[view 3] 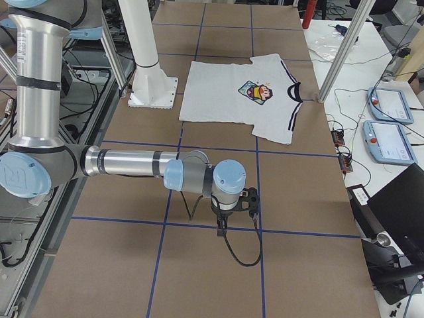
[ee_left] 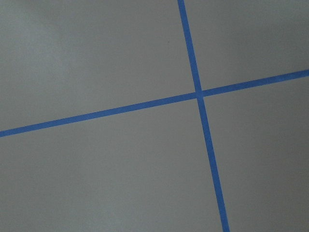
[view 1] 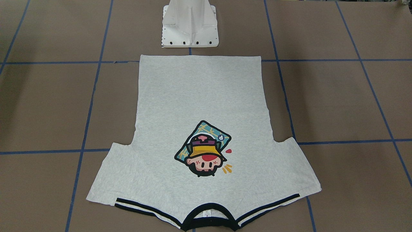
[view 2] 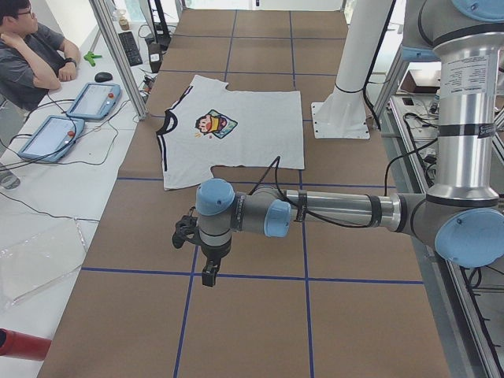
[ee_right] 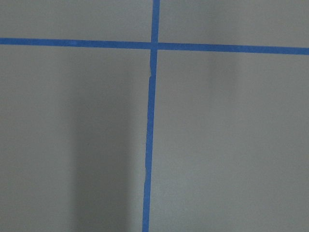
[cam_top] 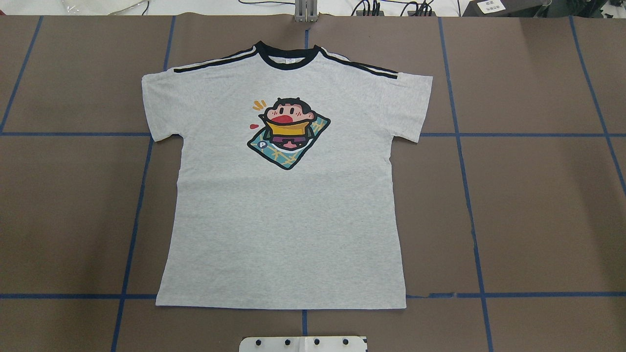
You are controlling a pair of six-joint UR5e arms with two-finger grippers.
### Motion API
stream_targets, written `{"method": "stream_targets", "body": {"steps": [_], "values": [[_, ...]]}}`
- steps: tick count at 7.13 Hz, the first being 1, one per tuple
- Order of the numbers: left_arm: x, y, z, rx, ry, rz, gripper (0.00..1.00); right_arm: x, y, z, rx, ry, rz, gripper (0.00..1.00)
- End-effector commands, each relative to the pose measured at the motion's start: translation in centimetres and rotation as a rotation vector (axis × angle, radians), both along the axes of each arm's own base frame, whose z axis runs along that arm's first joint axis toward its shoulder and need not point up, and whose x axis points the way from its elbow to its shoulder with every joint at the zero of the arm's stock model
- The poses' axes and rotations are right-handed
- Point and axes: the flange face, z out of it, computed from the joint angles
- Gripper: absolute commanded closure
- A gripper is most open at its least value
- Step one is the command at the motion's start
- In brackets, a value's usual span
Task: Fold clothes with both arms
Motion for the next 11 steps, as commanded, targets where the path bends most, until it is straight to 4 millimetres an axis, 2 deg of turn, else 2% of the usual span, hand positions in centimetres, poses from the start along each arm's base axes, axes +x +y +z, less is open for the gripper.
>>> {"method": "stream_targets", "body": {"steps": [1,2,3,4,5,6,7,8,9,10,11], "values": [[0.0,-0.1,-0.1,0.004,-0.001,0.002,0.00,0.0,-0.1,-0.1,-0.001,-0.001,0.004,0.00],[0.0,-0.5,-0.5,0.013,0.001,0.002,0.00,-0.1,-0.5,-0.5,0.001,-0.001,0.009,0.00],[0.2,-1.0,-1.0,0.024,0.011,0.002,0.00,0.0,-2.7,-2.6,0.049,0.005,0.006,0.00],[0.4,-4.2,-4.2,0.078,0.011,-0.003,0.00,-0.2,-4.8,-4.0,0.076,-0.002,0.005,0.00],[0.6,-6.0,-6.6,0.126,0.014,0.001,0.00,-0.7,-5.4,-4.5,0.129,-0.012,-0.005,0.00],[1.0,-6.3,-7.0,0.154,0.018,0.011,0.00,-3.3,-6.5,-4.9,0.218,-0.030,-0.049,0.00],[3.3,-6.8,-8.0,0.234,0.026,0.054,0.00,-7.4,-9.5,-7.8,0.324,-0.027,-0.116,0.00],[3.6,-6.8,-7.5,0.251,0.039,0.061,0.00,-10.8,-12.7,-9.9,0.370,-0.018,-0.169,0.00],[4.3,-7.1,-8.1,0.254,0.125,0.085,0.00,-11.7,-15.6,-8.8,0.363,-0.009,-0.162,0.00],[5.2,-8.6,-8.7,0.250,0.189,0.106,0.00,-13.7,-17.2,-7.7,0.428,-0.022,-0.177,0.00],[5.8,-10.0,-8.4,0.239,0.190,0.114,0.00,-16.1,-18.9,-7.9,0.471,-0.048,-0.147,0.00]]}}
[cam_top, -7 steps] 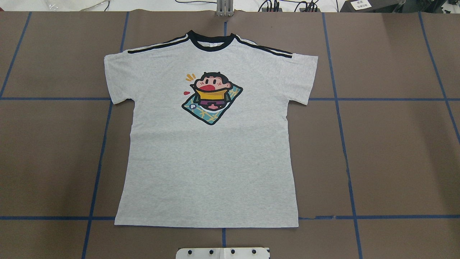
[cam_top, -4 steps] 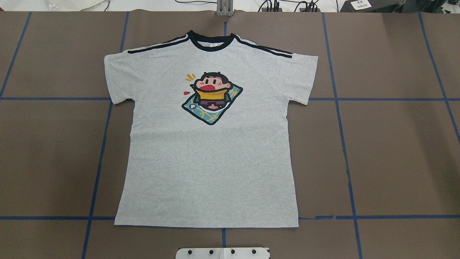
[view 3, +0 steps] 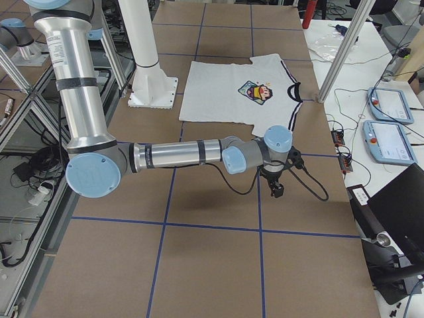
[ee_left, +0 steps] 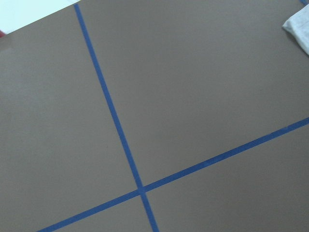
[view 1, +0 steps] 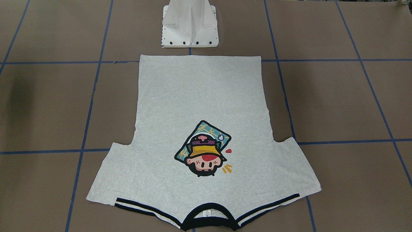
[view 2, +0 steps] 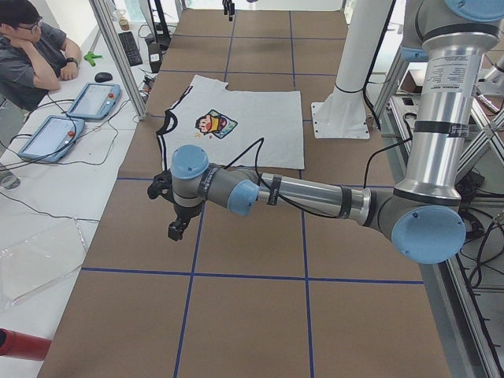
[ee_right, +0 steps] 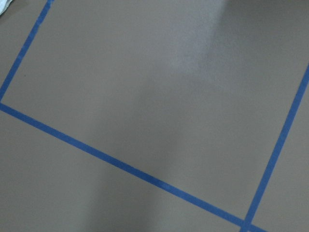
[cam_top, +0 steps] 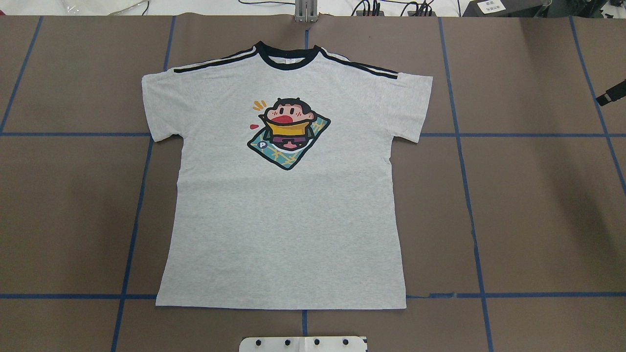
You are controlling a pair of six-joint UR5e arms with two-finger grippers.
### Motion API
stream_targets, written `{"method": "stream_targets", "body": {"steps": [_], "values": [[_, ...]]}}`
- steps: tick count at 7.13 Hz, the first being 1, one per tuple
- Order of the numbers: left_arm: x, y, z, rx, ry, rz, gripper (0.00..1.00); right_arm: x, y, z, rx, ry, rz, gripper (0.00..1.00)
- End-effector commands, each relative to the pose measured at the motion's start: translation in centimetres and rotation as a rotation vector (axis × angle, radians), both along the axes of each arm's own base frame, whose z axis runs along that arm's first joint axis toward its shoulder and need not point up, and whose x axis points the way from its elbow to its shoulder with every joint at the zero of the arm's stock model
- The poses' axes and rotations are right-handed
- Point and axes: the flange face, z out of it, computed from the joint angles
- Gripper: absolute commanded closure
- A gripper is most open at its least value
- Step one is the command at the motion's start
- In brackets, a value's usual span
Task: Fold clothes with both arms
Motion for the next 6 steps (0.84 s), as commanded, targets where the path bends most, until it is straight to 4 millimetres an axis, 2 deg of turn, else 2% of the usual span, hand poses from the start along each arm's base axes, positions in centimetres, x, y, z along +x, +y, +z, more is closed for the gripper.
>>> {"method": "stream_targets", "body": {"steps": [1,2,3,4,5,6], "values": [[1.1,-1.7,-0.2,-0.001,0.029,0.025,0.00,-5.2,-5.3,-1.9,-0.003,-0.067,0.070,0.00],[1.2,-2.3,-0.6,0.006,0.041,0.007,0.00,-8.7,-7.4,-5.8,-0.003,-0.084,0.087,0.00],[1.4,-4.4,-2.6,0.014,0.079,-0.062,0.00,-12.0,-8.8,-9.1,-0.006,-0.096,0.096,0.00],[1.5,-4.6,-3.0,0.075,0.095,-0.076,0.00,-16.7,-11.3,-14.5,0.010,-0.119,0.091,0.00],[1.4,-4.6,-3.1,0.113,0.100,-0.078,0.00,-20.4,-12.6,-16.6,0.007,-0.153,0.131,0.00],[1.4,-4.6,-3.2,0.110,0.104,-0.084,0.00,-22.8,-13.7,-15.5,0.045,-0.174,0.173,0.00]]}}
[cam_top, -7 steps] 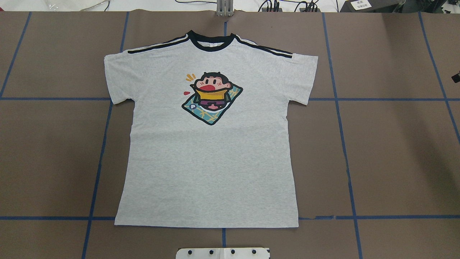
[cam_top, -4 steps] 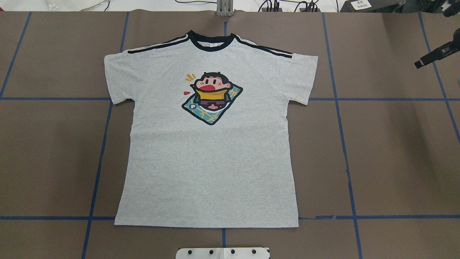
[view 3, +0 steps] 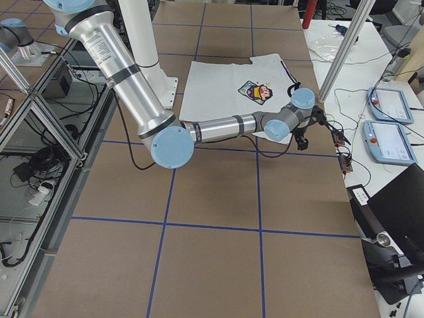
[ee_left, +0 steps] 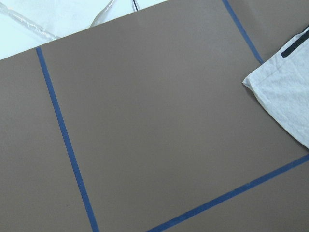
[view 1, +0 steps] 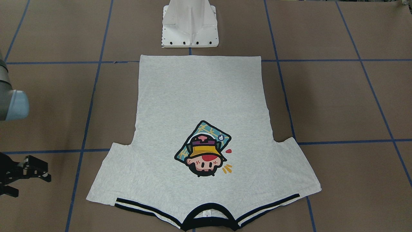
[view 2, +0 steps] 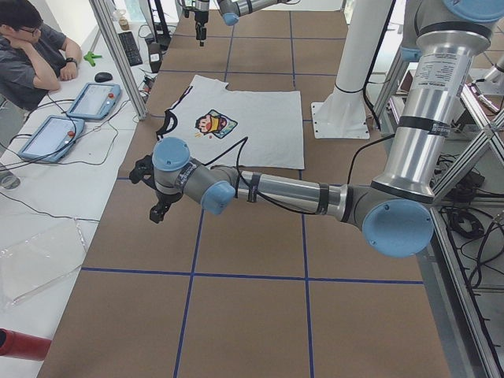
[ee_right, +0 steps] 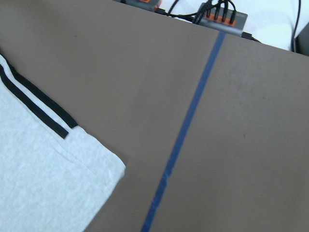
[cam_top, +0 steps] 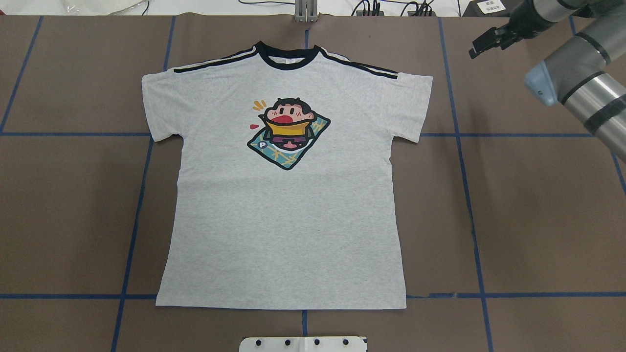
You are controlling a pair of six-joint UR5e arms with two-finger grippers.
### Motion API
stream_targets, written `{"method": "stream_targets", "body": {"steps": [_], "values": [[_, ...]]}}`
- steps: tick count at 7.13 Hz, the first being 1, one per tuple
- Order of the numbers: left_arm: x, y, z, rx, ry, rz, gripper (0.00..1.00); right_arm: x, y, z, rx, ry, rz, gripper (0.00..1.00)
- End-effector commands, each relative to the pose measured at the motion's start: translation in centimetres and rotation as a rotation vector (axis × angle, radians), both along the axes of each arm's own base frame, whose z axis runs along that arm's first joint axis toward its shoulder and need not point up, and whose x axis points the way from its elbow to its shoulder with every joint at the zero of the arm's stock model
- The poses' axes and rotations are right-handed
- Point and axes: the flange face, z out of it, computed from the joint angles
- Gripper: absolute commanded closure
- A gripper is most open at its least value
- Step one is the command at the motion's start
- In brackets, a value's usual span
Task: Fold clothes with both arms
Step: 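Move the right gripper in over the sleeve nearest it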
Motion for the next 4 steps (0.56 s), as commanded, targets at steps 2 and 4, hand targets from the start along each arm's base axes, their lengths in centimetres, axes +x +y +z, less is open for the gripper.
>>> {"method": "stream_targets", "body": {"steps": [2,4], "values": [[0.0,-0.1,-0.3,0.017,0.010,-0.013,0.00,-9.9,-0.5,0.8,0.025,-0.024,0.115,0.00],[0.0,-0.1,-0.3,0.016,0.010,-0.014,0.00,-14.8,0.7,0.5,0.015,0.003,0.136,0.01]]}}
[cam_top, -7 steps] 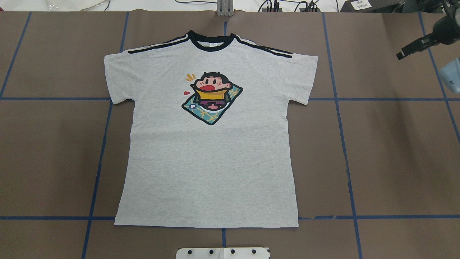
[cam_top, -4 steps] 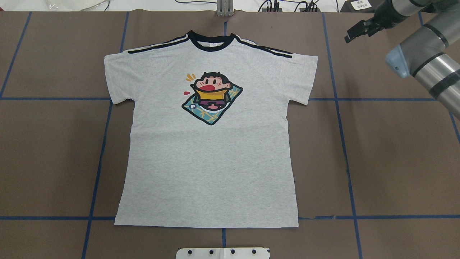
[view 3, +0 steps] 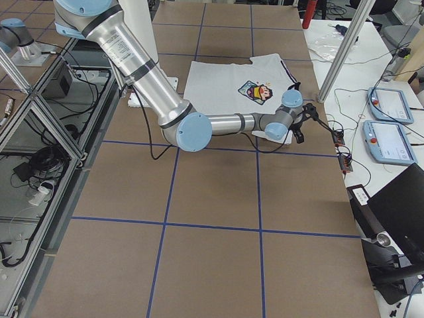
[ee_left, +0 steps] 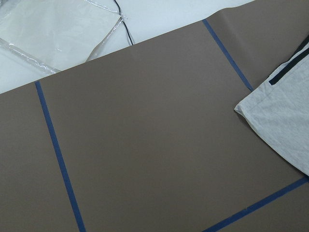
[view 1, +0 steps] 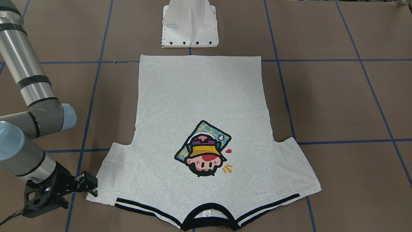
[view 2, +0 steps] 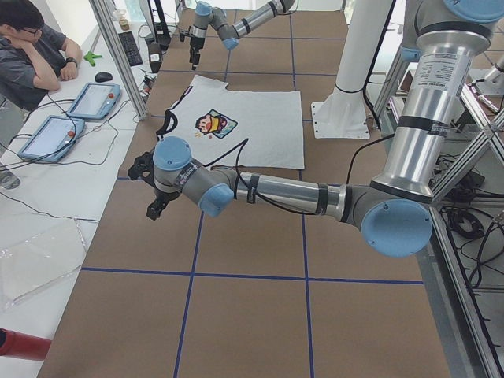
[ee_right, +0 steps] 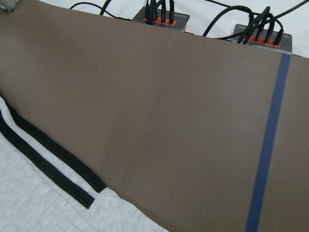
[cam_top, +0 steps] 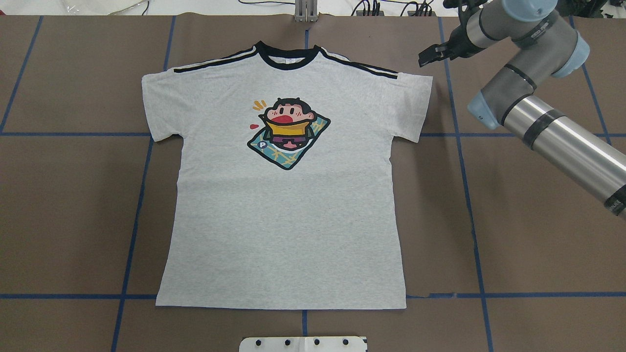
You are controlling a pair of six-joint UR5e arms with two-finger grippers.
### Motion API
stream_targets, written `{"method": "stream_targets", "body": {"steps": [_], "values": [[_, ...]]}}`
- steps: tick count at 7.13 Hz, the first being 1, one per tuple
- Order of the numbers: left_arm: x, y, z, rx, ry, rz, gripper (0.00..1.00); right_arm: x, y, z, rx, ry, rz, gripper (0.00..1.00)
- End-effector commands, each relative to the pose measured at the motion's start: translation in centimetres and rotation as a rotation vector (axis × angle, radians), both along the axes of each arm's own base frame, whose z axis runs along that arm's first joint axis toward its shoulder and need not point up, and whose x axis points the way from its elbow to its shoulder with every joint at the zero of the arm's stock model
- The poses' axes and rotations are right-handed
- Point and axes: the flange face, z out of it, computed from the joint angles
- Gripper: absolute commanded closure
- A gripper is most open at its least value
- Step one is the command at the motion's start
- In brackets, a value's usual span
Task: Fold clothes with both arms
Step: 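Move the right gripper in over the sleeve nearest it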
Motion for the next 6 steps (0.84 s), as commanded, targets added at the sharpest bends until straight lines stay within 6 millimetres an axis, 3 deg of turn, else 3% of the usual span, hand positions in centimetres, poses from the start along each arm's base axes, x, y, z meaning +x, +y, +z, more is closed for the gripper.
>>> {"method": "stream_targets", "body": {"steps": [1,6], "values": [[0.0,0.0,0.0,-0.001,0.001,-0.001,0.00,-2.8,0.8,0.1,-0.007,0.012,0.009,0.02],[0.2,-0.4,-1.2,-0.023,0.024,-0.026,0.00,-3.2,1.1,1.8,-0.023,0.045,0.023,0.05]]}}
